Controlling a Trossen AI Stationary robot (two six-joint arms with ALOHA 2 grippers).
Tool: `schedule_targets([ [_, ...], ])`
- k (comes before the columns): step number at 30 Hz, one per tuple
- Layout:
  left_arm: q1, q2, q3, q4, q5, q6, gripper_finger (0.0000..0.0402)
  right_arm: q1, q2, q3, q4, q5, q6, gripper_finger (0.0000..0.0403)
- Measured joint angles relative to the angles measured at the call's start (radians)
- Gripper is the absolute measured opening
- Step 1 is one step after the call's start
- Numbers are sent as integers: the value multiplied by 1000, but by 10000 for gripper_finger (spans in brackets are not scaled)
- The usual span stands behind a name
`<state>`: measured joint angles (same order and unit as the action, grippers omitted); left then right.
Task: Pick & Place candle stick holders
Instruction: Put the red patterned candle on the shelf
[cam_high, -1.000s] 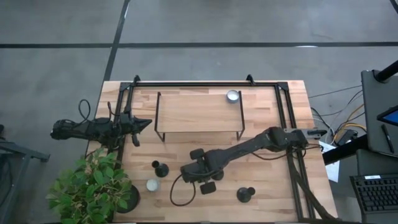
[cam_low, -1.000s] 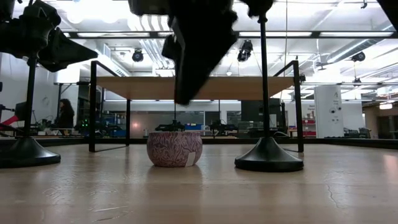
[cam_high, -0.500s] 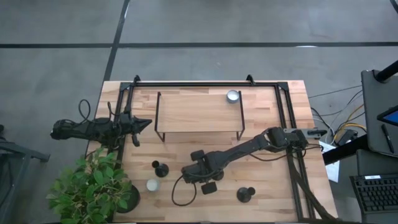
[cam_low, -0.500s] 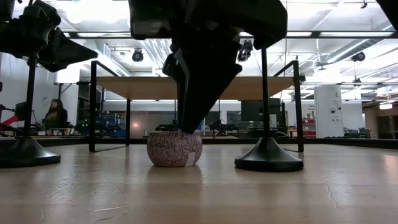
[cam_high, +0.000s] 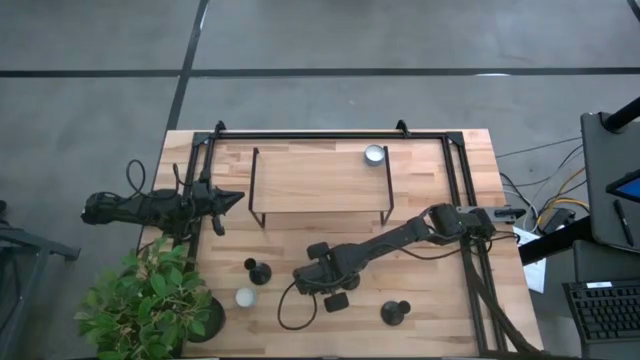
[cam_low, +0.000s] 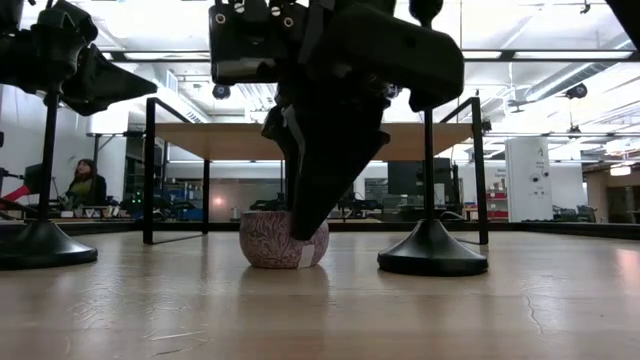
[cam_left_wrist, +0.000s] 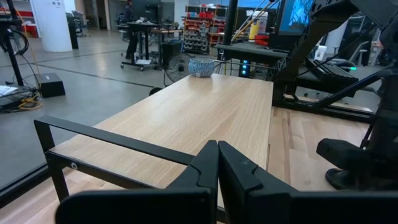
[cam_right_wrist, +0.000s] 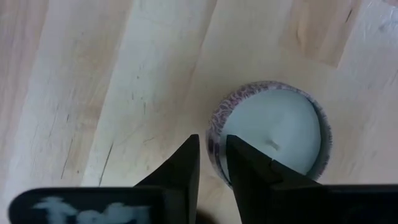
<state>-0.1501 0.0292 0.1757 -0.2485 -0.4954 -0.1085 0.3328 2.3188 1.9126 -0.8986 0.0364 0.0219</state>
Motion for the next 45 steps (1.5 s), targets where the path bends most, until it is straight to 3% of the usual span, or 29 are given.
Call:
schedule_targets([
  [13, 0, 0, 0, 0, 0, 0, 7, 1, 0, 9, -2, 13, -18, 12],
  [22, 0, 0, 0, 0, 0, 0, 7, 1, -38, 22, -14, 13, -18, 9],
  [27, 0, 0, 0, 1, 0, 0, 7, 0, -57, 107, -33, 11, -18, 9],
  [41, 0, 0, 0, 0, 0, 0, 7, -73, -58, 444, -369, 8, -25, 8],
  [45, 0, 0, 0, 0, 0, 0, 7, -106, -115, 426, -389, 11, -53, 8],
])
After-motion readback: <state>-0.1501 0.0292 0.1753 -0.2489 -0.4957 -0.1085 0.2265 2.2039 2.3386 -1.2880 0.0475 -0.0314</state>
